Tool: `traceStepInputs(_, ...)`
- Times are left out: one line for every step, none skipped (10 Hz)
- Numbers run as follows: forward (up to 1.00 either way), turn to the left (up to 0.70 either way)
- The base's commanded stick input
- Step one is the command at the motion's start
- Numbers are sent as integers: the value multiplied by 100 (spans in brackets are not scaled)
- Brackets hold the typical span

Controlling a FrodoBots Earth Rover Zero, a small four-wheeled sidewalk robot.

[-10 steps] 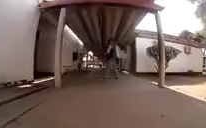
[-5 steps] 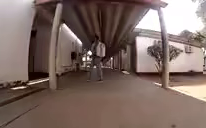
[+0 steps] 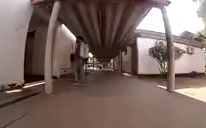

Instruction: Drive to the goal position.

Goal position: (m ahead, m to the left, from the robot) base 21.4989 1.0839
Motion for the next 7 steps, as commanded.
traceStepInputs(50, 0)
traceStepInputs(50, 0)
traceStepInputs(50, 0)
traceStepInputs(50, 0)
traceStepInputs(50, 0)
traceStepInputs(50, 0)
traceStepInputs(50, 0)
